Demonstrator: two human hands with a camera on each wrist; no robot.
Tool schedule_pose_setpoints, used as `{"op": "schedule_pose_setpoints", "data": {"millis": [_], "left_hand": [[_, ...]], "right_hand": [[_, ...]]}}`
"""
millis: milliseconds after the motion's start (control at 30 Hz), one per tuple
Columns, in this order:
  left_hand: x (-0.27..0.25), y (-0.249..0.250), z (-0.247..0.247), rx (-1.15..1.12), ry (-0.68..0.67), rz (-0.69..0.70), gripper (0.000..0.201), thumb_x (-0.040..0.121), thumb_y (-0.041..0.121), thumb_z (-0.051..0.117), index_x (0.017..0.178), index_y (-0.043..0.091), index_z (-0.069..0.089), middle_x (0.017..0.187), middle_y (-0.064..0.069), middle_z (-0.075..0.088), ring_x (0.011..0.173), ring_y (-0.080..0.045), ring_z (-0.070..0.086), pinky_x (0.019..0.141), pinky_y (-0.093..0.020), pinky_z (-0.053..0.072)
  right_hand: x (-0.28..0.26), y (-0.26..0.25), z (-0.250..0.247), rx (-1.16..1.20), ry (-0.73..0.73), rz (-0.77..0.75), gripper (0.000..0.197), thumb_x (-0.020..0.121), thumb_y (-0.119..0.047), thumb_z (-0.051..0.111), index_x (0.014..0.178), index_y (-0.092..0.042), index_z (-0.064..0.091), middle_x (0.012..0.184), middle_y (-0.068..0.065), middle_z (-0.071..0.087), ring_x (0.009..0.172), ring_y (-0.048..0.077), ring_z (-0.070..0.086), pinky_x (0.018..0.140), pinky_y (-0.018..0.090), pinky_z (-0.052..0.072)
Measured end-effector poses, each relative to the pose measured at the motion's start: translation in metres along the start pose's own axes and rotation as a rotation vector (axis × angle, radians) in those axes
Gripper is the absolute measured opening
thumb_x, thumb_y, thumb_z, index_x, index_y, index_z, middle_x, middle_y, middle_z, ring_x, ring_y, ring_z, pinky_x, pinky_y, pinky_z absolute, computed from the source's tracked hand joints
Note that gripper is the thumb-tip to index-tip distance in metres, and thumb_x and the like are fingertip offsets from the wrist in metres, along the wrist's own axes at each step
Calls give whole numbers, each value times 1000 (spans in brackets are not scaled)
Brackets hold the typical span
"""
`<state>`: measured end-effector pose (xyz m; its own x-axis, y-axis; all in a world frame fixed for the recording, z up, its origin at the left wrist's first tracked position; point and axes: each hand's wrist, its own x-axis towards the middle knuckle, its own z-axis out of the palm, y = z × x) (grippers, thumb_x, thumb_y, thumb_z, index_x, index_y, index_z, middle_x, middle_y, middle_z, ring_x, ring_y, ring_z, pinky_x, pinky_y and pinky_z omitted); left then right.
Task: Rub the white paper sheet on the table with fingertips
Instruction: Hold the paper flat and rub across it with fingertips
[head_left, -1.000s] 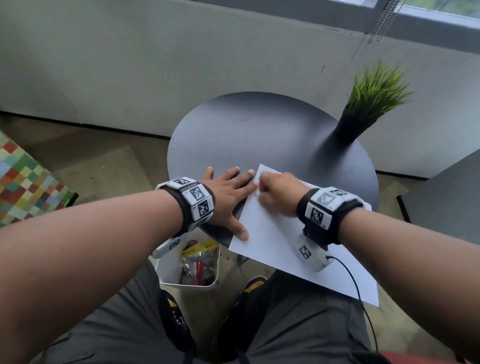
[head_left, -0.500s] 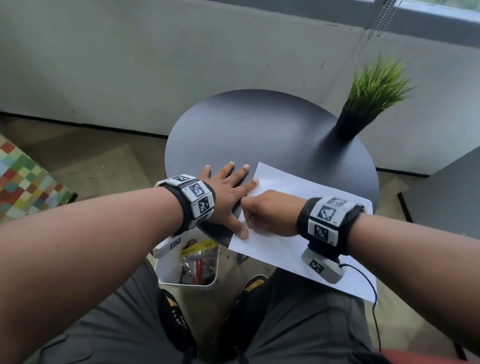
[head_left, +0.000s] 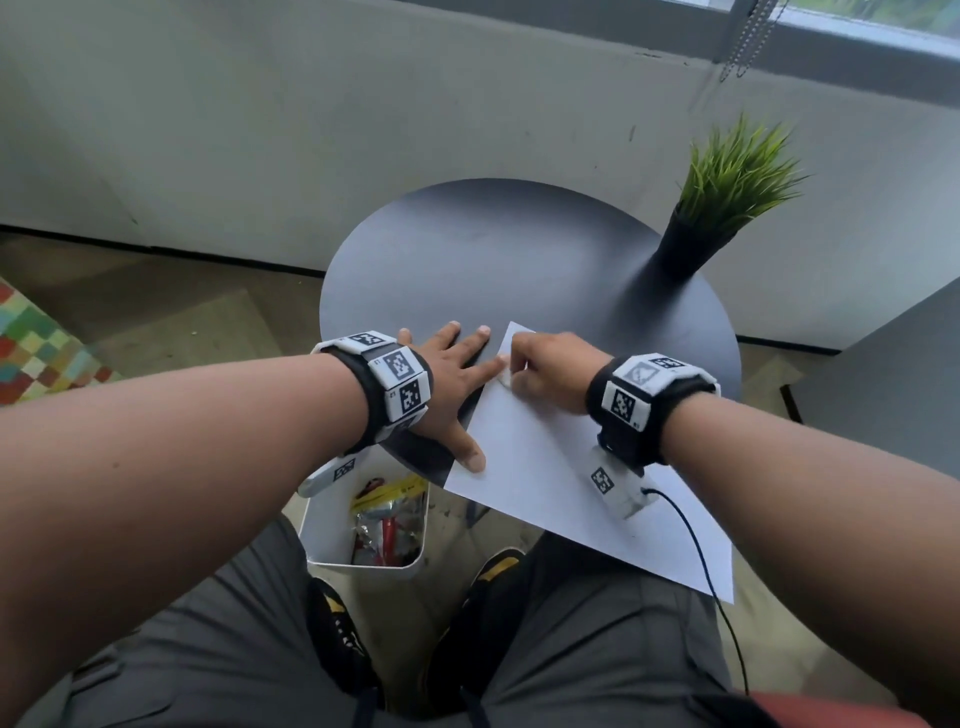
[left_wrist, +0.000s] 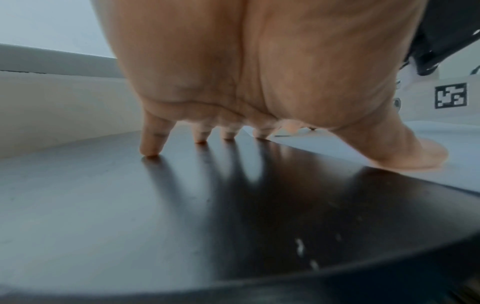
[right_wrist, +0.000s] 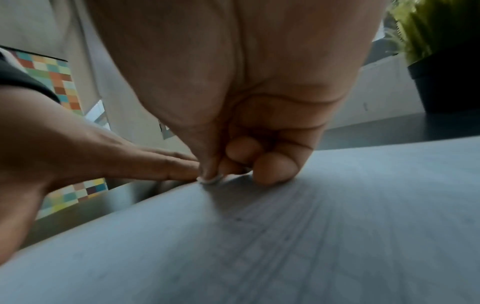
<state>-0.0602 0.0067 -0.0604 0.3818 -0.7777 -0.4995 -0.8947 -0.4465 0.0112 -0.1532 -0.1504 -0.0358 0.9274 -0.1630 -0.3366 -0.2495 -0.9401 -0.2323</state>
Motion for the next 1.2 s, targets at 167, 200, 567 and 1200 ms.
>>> {"op": "schedule_pose_setpoints", "data": {"millis": [167, 200, 567, 1200], "left_hand": [[0, 1, -5, 15, -29, -6, 138, 50, 91, 65, 154, 42, -13, 164, 4, -22, 152, -30, -12, 110, -72, 18], [0, 1, -6, 25, -35, -8, 138, 51, 91, 64, 154, 41, -14, 164, 4, -22, 152, -30, -12, 111, -72, 19], [-9, 14, -25, 6, -91, 9, 127, 67, 79, 68, 157, 34, -8, 164, 16, -17, 150, -37, -8, 112, -63, 24], [-7, 17, -22, 49, -158, 6, 136, 61, 80, 71, 155, 37, -18, 163, 11, -23, 148, -45, -14, 113, -65, 19]], "right_hand": [[-29, -24, 25, -52, -82, -260, 19, 92, -23, 53, 109, -14, 52, 101, 14, 64, 90, 33, 59, 76, 40, 49], [-35, -24, 27, -47, -135, -316, 16, 91, -21, 54, 105, -14, 53, 97, 13, 65, 88, 32, 58, 74, 38, 48], [-2, 20, 11, 137, 39, 112, 17, 93, -35, 55, 102, -20, 53, 103, 5, 62, 90, 25, 56, 72, 32, 42], [-41, -12, 22, -24, -113, -278, 16, 93, -24, 53, 104, -14, 58, 102, 8, 66, 93, 27, 59, 78, 34, 47]]}}
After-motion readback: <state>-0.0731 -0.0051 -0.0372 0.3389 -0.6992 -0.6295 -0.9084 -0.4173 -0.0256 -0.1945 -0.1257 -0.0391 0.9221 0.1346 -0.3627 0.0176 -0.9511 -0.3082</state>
